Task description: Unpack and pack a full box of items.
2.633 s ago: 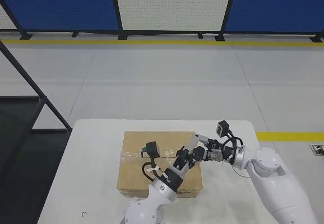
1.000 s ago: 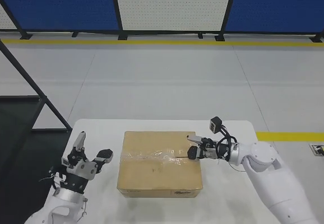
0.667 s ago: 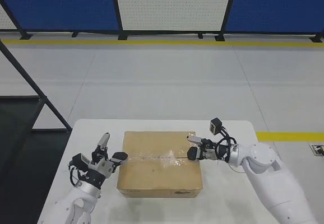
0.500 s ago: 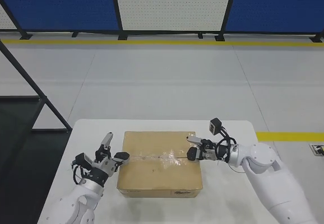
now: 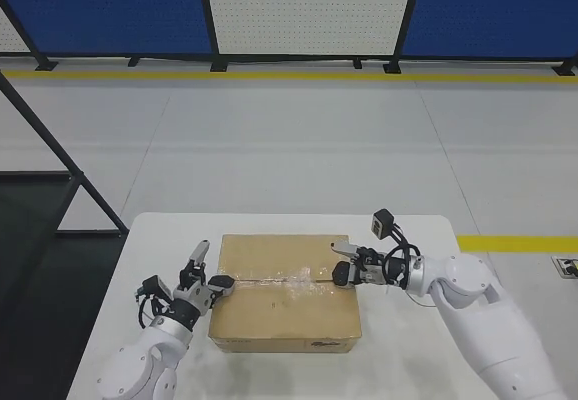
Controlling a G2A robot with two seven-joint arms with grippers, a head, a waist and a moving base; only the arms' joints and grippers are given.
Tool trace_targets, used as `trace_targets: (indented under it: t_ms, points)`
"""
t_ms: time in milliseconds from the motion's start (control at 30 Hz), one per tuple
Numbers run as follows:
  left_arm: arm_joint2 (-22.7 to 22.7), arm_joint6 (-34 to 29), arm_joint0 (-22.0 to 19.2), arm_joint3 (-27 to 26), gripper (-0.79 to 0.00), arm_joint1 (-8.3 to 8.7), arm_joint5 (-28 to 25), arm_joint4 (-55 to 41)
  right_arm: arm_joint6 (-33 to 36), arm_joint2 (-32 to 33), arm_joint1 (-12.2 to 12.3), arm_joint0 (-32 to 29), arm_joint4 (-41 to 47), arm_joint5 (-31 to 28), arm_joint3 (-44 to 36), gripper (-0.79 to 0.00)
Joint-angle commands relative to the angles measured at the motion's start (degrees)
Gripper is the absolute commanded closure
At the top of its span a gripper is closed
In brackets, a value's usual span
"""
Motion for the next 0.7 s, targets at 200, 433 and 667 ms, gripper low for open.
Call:
trace_targets:
  t_ms: [200,433,667]
  points:
    - [0.2,0.3,0.0,0.2,-0.785,0.07,-0.6,-0.7,-0.5,0.4,0.2,-0.4,-0.1,-0.5,-1.3,-0.785]
    - [0.2,0.9,-0.2,0.5,-0.785,0.11,-0.9,-1.4,-1.3,1.9,0.5,-1.5,0.7,-2.1,-3.7,-0.785]
    - [0.4,1.4,-0.1,0.4,-0.785,0.13,-1.3,-2.0,-4.6,3.8,0.7,-2.3,1.7,-2.6,-5.2,-0.785]
